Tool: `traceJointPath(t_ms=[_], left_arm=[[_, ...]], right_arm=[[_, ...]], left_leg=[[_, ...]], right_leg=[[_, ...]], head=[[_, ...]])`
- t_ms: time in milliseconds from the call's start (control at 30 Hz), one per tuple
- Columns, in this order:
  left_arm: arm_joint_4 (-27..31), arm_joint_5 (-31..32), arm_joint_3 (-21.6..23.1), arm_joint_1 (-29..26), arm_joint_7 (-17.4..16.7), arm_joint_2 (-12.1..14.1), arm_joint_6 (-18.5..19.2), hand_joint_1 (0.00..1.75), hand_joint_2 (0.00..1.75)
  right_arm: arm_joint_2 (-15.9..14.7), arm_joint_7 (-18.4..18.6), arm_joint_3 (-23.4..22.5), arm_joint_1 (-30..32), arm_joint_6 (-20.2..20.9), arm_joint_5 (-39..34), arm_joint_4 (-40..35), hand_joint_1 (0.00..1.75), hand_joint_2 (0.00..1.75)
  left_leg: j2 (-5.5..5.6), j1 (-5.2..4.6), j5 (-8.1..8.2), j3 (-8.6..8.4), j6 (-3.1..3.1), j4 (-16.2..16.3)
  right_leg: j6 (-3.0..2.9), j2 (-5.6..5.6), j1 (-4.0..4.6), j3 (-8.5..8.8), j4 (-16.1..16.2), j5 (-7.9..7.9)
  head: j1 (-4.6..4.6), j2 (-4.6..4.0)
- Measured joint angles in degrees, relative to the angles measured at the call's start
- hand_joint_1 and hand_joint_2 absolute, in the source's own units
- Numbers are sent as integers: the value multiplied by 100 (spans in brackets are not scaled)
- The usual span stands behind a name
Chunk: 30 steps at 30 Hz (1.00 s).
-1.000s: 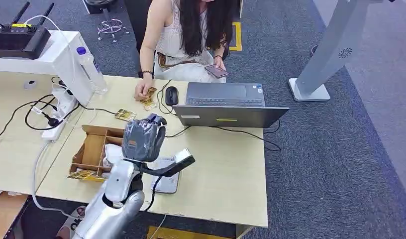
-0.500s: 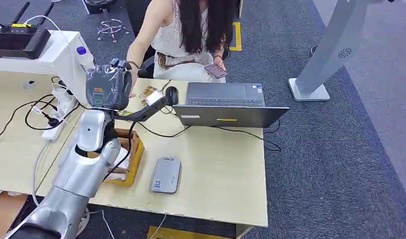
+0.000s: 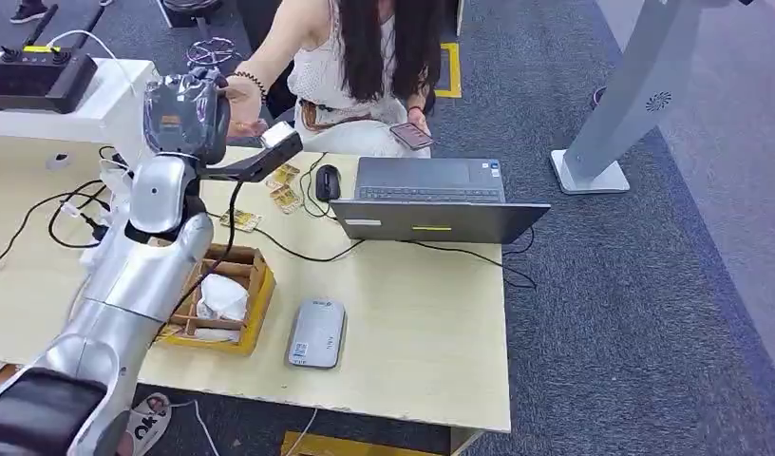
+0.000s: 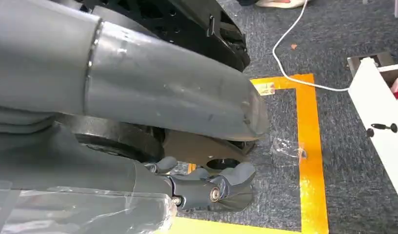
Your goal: Pass the card to the sensor for recognition and then transmit it.
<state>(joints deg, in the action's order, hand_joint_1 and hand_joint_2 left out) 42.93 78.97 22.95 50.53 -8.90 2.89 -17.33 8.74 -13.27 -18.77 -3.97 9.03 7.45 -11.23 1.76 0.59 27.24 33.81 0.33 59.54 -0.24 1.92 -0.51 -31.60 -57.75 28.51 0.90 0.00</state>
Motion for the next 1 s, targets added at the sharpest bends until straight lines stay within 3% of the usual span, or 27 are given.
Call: traceJointPath(t_ms=[100, 133, 500, 667, 800, 1000], left_arm=[[-160, -35, -2, 52, 13, -2, -35, 175, 175], [-210, -61, -2, 68, 18, -2, -37, 0, 175], [-595, -208, -26, 84, 83, 0, -284, 0, 175], [-617, -412, -33, 11, 349, -2, -375, 0, 175], [35, -739, -50, -636, 767, 13, -424, 0, 175], [35, -739, -50, -636, 767, 13, -424, 0, 175]], right_arm=[[-2, 0, 0, 0, 0, 0, 0, 0, 0], [-2, 0, 2, -2, 0, 0, 0, 0, 175], [-2, 24, 0, -4, 0, 9, 0, 0, 175], [-7, 9, 0, -3, 0, -2, 0, 0, 175], [-9, -102, -57, 30, 7, -101, 0, 0, 175], [-9, -102, -57, 30, 7, -101, 0, 0, 175]], left_leg=[[0, 0, 1, 1, 0, 0], [1, 0, 1, 1, 0, 0], [1, 0, 0, 1, 0, 0], [1, -1, 1, 2, 0, 0], [-4, -3, 5, 1, 3, -2], [-4, -3, 5, 1, 3, -2]], right_leg=[[0, 0, 0, 0, 1, 0], [0, -1, 0, 0, 1, 0], [0, -1, 0, 0, 0, 0], [0, -1, 0, 0, 1, 0], [2, 3, -2, 0, 2, 2], [2, 3, -2, 0, 2, 2]], head=[[0, 0], [2, 0], [2, 0], [0, 0], [0, 0], [0, 0]])
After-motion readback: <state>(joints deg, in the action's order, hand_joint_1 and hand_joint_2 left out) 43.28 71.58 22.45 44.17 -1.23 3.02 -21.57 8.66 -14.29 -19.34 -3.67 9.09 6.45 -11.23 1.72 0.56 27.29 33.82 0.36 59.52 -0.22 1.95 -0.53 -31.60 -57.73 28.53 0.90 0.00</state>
